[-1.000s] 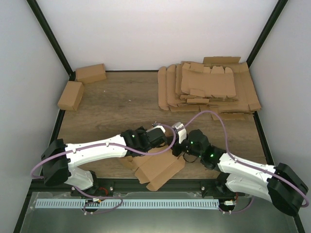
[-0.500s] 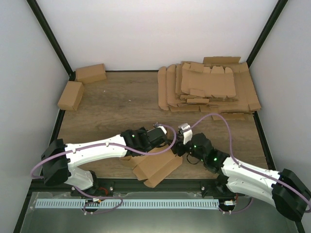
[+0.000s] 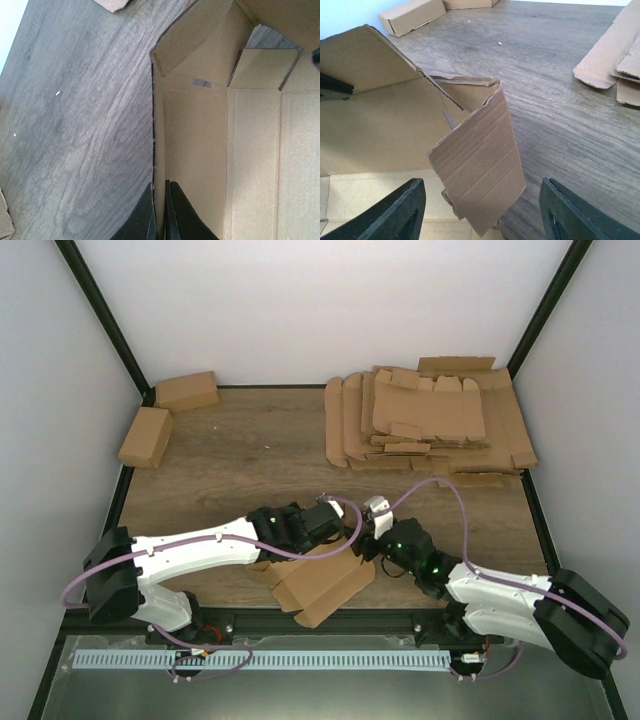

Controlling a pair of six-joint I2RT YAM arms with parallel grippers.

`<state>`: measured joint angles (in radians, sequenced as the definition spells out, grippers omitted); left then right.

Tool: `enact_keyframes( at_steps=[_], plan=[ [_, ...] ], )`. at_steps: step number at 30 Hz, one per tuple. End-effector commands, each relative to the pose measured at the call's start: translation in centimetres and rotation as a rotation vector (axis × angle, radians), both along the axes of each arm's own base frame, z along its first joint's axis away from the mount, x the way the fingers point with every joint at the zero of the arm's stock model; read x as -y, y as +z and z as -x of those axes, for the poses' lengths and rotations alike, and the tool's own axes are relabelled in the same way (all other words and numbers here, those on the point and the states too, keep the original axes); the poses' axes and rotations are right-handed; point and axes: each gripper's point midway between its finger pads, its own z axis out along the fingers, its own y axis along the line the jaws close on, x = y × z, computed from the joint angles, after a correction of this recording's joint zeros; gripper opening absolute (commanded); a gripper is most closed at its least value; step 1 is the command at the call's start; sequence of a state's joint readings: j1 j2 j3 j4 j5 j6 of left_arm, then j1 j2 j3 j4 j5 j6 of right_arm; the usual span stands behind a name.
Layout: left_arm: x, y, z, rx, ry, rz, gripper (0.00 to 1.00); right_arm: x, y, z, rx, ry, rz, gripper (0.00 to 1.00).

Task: Fold the paper box

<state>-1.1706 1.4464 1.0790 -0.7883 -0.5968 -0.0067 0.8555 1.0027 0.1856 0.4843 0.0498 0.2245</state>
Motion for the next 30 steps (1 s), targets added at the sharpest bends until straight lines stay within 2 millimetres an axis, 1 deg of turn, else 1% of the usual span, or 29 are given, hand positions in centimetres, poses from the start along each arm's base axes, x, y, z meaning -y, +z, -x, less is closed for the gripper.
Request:
enact_keyframes(
  at_steps=[1, 5, 7, 8, 10, 13, 14, 16, 21, 25, 28, 30],
  plan=[
    [0.4, 1.5, 0.1, 0.012, -0.002, 0.044, 0.04, -1.4, 2.5, -1.0, 0.118, 0.020, -0.030, 0.64],
    [0.2, 1.6, 0.0, 0.019, 0.006, 0.041, 0.04, -2.7, 2.1, -1.3, 0.091, 0.054, -0.017, 0.64],
    [0.1, 1.7, 0.0, 0.022, 0.008, 0.042, 0.04, -2.6, 2.0, -1.5, 0.089, 0.043, -0.022, 0.62],
    [0.1, 1.7, 0.0, 0.022, 0.008, 0.042, 0.04, -2.4, 2.0, -1.7, 0.086, 0.024, -0.020, 0.59],
    [0.1, 1.6, 0.0, 0.022, 0.009, 0.040, 0.04, -2.1, 2.0, -2.0, 0.087, -0.003, -0.013, 0.47],
    [-0.1, 1.7, -0.1, 0.026, 0.015, 0.034, 0.04, -2.0, 2.3, -2.0, 0.095, -0.002, -0.016, 0.18],
    [-0.2, 1.7, -0.1, 0.032, 0.018, 0.029, 0.04, -2.0, 2.5, -1.9, 0.094, 0.002, -0.018, 0.11],
    [-0.6, 1.8, -0.3, 0.044, 0.031, 0.019, 0.04, -2.0, 2.6, -1.7, 0.086, 0.008, -0.018, 0.01],
    [-1.2, 2.2, -0.5, 0.073, 0.052, 0.011, 0.04, -1.8, 2.5, -0.7, 0.049, 0.037, -0.007, 0.01],
    [-1.4, 2.8, -0.6, 0.089, 0.046, 0.024, 0.04, -1.4, 2.8, 0.1, 0.034, 0.057, -0.012, 0.01],
    [-1.4, 2.7, -0.5, 0.084, 0.041, 0.018, 0.04, -1.6, 3.0, 0.6, -0.023, 0.071, -0.029, 0.01],
    [-1.4, 2.7, -0.5, 0.084, 0.044, 0.017, 0.04, -2.2, 3.6, 0.8, -0.069, 0.083, -0.056, 0.01]
  ],
)
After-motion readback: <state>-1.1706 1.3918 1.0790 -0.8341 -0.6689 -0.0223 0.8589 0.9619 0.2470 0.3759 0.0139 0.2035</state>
